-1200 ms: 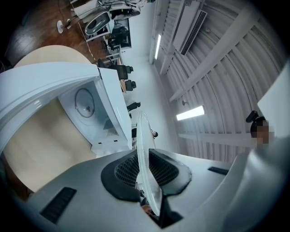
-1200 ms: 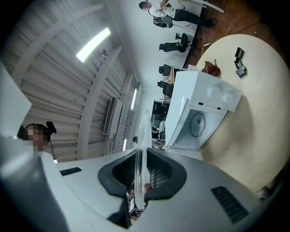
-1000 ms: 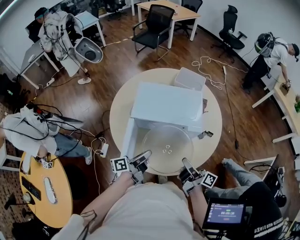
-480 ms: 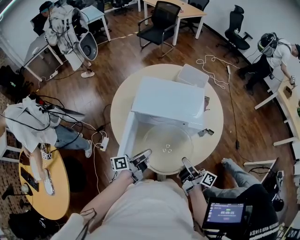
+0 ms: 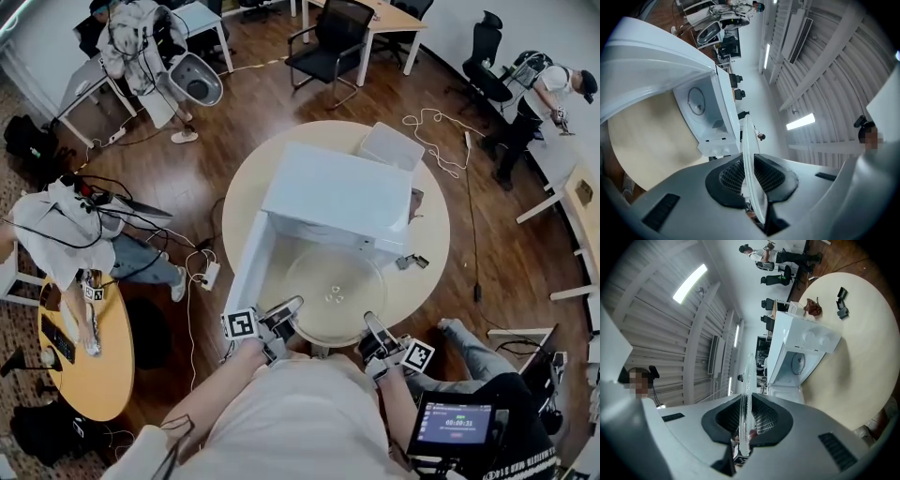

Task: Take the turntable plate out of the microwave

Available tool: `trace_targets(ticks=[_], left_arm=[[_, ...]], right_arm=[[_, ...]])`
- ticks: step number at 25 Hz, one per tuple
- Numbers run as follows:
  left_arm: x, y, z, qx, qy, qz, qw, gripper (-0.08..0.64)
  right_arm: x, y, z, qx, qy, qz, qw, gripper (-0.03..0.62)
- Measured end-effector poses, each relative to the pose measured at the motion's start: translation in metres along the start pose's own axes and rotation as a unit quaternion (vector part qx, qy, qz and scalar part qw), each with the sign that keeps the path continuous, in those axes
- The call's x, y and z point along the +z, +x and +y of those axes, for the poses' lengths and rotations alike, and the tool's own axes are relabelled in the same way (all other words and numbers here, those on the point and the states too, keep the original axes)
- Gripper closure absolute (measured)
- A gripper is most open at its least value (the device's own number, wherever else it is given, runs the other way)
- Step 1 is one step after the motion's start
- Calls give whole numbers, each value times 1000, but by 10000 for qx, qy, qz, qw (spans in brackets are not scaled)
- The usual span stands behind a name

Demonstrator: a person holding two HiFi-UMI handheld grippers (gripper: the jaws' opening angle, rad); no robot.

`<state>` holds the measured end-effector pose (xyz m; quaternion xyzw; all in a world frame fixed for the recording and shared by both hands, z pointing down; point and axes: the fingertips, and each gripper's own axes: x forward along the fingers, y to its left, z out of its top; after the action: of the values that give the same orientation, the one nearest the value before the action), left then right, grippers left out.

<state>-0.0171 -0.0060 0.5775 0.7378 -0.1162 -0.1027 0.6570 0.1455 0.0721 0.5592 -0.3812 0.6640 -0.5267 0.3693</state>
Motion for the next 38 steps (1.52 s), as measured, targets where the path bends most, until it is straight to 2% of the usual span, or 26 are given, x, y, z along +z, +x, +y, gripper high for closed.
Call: trace_targets(ticks=[17, 27, 34, 38], left_arm=[[-20, -10, 3, 193, 24, -565, 9982, 512], [-26, -20, 16, 304, -95, -663, 9973, 512], [-28, -23, 21, 383, -15, -600, 9975, 512], [-32, -24, 25, 436, -119, -524, 9976, 512]], right_arm=[[6, -2, -8, 142, 38, 647, 9978, 555], [-3, 3, -16, 93, -21, 908, 9958, 555], [-6, 2, -23, 27, -14, 985, 9951, 557], [-10, 0, -29, -66, -56, 1080, 9941, 557]])
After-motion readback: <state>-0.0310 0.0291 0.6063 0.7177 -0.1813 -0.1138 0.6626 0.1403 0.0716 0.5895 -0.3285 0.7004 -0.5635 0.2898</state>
